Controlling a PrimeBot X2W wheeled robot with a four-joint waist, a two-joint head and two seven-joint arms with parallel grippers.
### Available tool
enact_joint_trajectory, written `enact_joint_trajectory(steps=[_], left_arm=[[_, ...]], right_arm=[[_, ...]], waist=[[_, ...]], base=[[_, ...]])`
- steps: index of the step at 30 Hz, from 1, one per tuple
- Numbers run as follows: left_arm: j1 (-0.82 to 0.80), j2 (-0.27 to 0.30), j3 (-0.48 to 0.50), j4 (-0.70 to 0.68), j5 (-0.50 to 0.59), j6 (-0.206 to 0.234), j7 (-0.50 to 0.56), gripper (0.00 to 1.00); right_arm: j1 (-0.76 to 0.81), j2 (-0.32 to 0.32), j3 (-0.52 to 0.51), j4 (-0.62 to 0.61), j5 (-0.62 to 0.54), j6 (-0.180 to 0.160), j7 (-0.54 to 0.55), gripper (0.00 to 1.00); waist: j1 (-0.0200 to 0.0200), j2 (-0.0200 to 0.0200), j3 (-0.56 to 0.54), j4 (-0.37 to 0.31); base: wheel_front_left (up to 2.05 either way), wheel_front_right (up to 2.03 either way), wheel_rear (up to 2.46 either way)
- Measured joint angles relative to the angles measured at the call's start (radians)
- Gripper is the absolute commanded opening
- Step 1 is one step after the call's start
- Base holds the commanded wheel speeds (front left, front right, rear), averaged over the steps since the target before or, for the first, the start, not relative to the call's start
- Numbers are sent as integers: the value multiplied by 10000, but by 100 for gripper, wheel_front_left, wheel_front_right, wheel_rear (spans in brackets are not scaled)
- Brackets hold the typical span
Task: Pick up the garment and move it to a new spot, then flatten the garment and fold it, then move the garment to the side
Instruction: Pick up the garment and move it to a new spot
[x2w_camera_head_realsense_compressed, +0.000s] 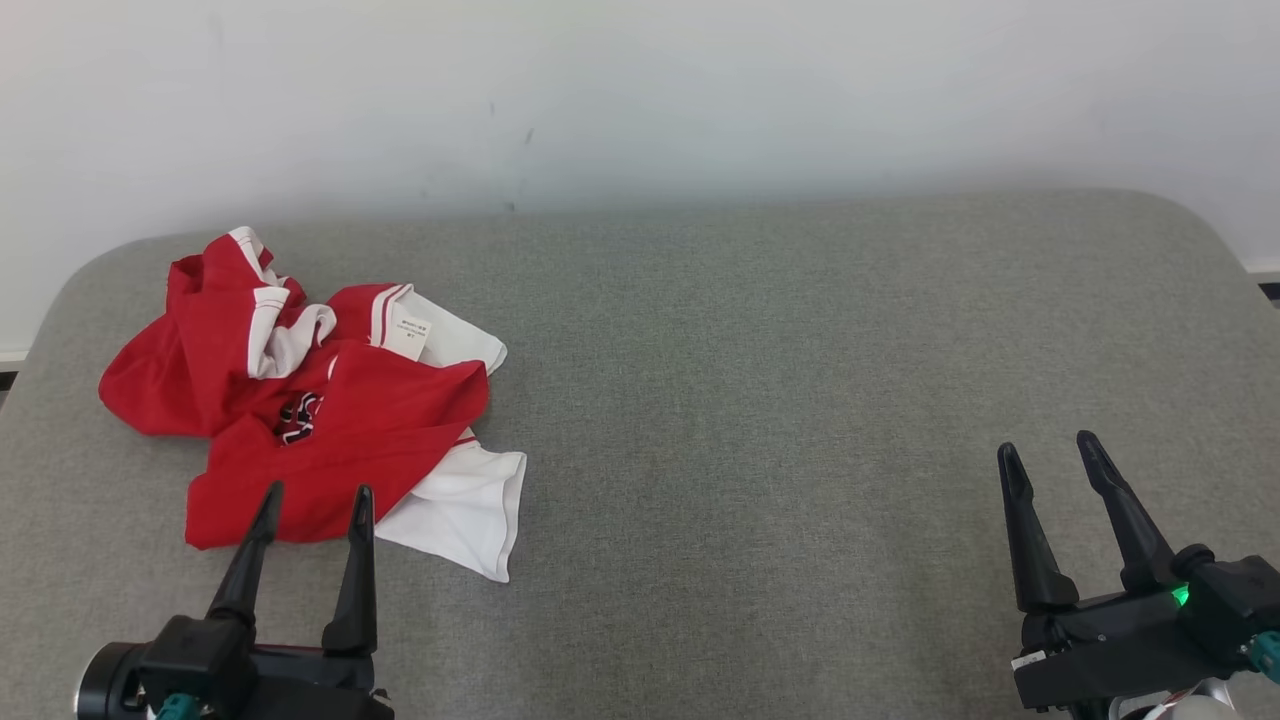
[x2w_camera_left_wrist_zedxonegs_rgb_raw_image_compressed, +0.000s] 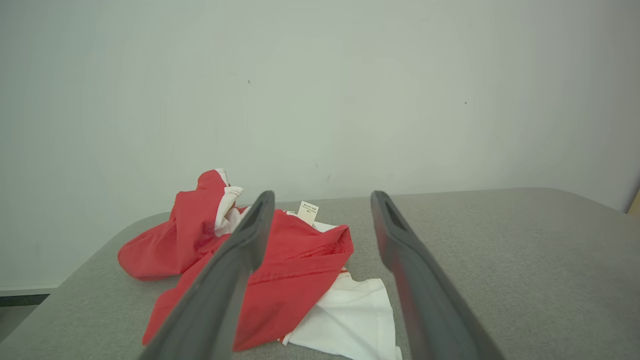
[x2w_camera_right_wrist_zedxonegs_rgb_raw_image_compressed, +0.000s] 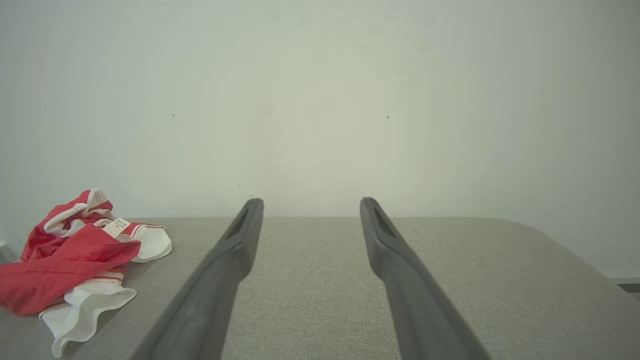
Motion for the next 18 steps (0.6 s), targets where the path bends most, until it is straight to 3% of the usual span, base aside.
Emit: enact_joint_trajectory(steps=[18], left_arm=[[-280,-249,44,366,-130,-253,0,100]], right_arm=[[35,96,-69,-265,40,230,-2,100]], waist=[[0,-1,224,811]], base=[[0,0,0]])
